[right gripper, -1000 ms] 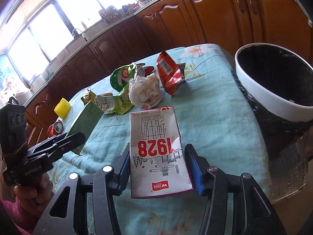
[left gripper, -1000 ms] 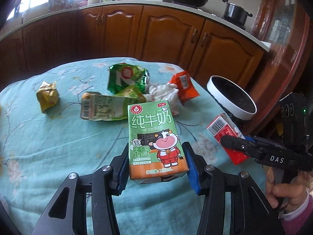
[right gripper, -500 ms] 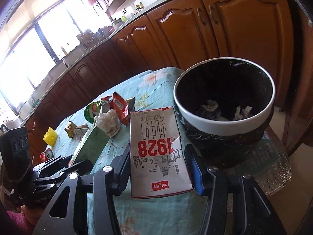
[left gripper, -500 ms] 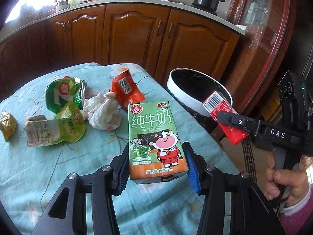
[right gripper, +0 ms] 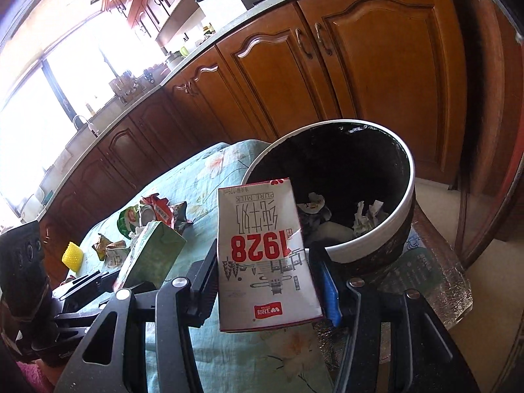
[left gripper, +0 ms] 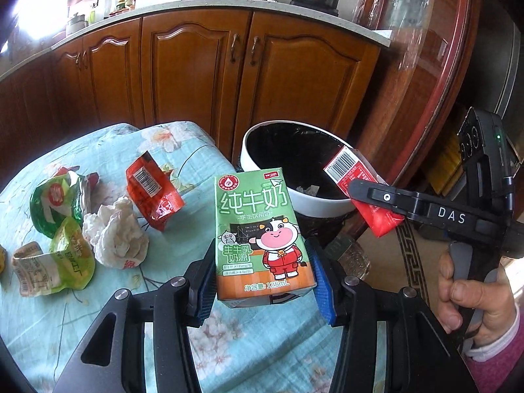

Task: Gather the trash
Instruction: 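Carry both cartons over the bin and open both tools to drop them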

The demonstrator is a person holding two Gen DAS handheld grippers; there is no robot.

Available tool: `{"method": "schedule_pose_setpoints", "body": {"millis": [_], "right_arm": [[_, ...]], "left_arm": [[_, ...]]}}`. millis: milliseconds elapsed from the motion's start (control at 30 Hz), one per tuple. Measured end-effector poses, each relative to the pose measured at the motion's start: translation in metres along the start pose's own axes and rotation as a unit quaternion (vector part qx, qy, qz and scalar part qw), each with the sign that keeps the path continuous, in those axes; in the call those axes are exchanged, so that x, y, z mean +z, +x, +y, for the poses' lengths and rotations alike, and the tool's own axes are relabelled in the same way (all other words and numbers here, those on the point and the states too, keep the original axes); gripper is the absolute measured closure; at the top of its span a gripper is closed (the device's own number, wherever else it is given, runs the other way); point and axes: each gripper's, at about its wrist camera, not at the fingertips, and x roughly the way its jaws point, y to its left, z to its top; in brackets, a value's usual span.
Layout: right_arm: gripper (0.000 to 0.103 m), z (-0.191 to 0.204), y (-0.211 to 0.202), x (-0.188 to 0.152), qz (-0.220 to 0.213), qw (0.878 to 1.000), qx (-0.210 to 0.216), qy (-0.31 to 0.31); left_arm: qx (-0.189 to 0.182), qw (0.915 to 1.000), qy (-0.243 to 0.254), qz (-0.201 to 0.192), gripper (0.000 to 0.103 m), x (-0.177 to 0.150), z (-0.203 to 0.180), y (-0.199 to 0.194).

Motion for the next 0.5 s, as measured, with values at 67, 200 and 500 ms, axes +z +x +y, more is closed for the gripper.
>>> {"method": "schedule_pose_setpoints", "body": {"millis": [67,200,500], "right_arm": [[0.050,-0.002,0.002,0.002,-0.001,1.000,-0.005,0.001],[0.050,-0.010,0.005,0.010,-0.002,1.000,-0.016,0.006],[0.050,-0.028,0.016,0.028,0.000,0.999,-0.039,0.016]], "left_arm": [[-0.001,1.0000,0.004,-0.001,0.054,0.003,-0.003,0.003],[-0.004,0.9999,0.010,-0.005,0.054,0.010,-0.006,0.011],[-0.008,0.9998,0.021,-0.003,0.054,0.034,-0.016,0.040]]}}
